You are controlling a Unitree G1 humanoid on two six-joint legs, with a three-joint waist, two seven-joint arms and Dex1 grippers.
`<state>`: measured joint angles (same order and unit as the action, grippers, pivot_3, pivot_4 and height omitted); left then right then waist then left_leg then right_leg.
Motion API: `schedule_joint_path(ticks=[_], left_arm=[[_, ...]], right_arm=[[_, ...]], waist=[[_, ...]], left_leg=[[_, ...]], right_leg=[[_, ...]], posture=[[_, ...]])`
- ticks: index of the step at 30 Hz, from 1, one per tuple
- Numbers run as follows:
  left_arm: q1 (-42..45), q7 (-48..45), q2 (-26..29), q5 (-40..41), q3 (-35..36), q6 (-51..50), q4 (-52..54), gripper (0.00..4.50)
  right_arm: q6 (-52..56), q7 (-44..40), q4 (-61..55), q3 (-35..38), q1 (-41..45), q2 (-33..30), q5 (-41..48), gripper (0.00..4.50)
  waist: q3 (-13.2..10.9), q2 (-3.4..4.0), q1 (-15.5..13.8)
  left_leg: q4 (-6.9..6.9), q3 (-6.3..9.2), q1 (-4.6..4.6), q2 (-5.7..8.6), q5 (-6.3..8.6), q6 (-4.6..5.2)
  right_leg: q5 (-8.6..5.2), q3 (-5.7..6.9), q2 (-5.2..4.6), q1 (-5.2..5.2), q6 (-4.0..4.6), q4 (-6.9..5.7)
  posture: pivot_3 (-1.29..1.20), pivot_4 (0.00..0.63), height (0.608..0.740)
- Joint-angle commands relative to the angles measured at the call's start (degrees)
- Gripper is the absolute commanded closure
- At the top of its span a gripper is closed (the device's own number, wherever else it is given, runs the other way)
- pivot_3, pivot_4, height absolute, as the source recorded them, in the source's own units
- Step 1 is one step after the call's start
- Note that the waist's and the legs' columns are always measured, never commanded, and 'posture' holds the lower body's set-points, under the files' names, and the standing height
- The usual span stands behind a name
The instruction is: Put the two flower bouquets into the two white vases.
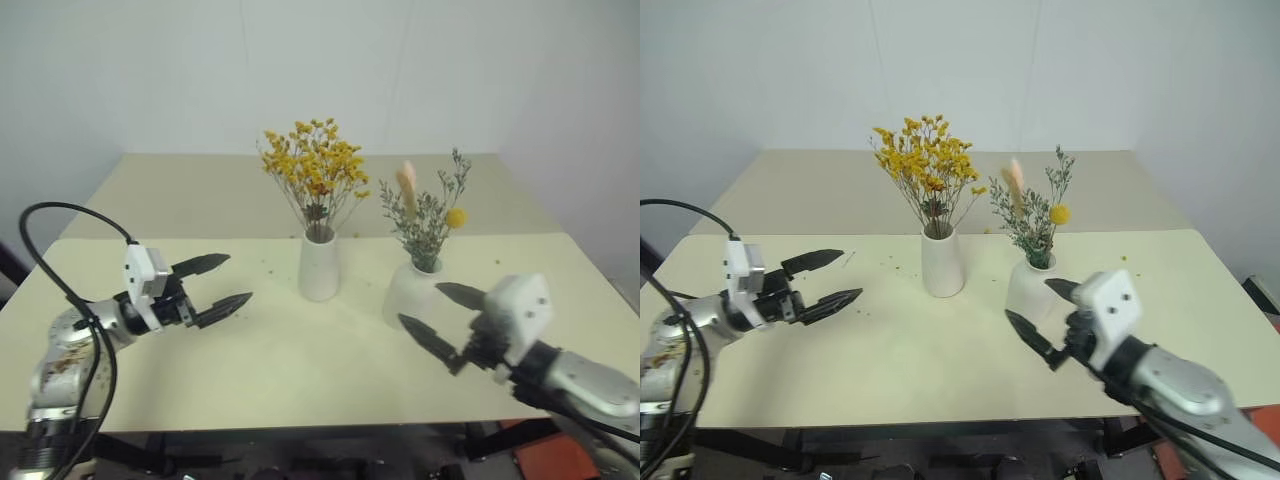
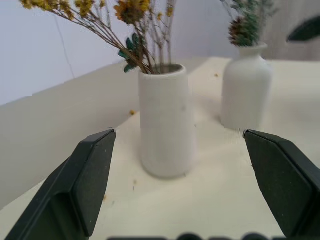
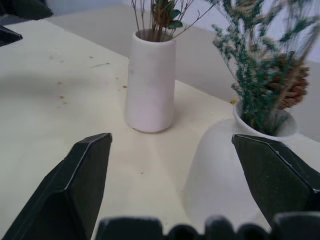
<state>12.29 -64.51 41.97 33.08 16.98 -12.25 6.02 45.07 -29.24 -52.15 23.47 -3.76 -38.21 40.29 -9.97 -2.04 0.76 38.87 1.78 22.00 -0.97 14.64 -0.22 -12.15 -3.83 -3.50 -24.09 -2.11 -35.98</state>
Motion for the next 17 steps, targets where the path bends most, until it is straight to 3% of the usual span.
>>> schedule_joint_path(ticks=[1,8,17], left_arm=[[-1.92,-1.32,2.14,1.91,2.01,-0.19,5.06,0.03],[-3.79,-0.01,2.07,3.30,2.48,-1.12,8.96,0.03],[-4.11,-0.78,3.70,5.73,5.07,-1.08,9.96,0.03]], right_arm=[[-3.54,-10.66,3.75,13.57,-3.39,-5.70,4.89,0.00],[-9.64,-29.27,19.95,26.87,-10.44,-17.32,0.58,0.00],[-14.67,-37.51,32.57,28.51,-11.20,-23.06,-6.10,0.00]], waist=[[0.00,0.00,-0.14],[0.01,-0.01,0.18],[0.01,-0.01,0.29]], left_leg=[[0.01,-0.02,-0.01,-0.01,0.00,0.00],[-0.01,-0.19,-0.06,-0.06,0.00,0.01],[-0.02,-0.29,-0.07,-0.08,0.01,0.01]], right_leg=[[-0.04,0.00,0.00,0.02,-0.05,0.00],[-0.17,-0.07,0.05,0.04,-0.20,0.01],[-0.28,-0.16,0.07,0.01,-0.37,-0.01]], posture=[[0.00,0.150,0.740],[0.00,0.150,0.740],[0.00,0.150,0.740]])
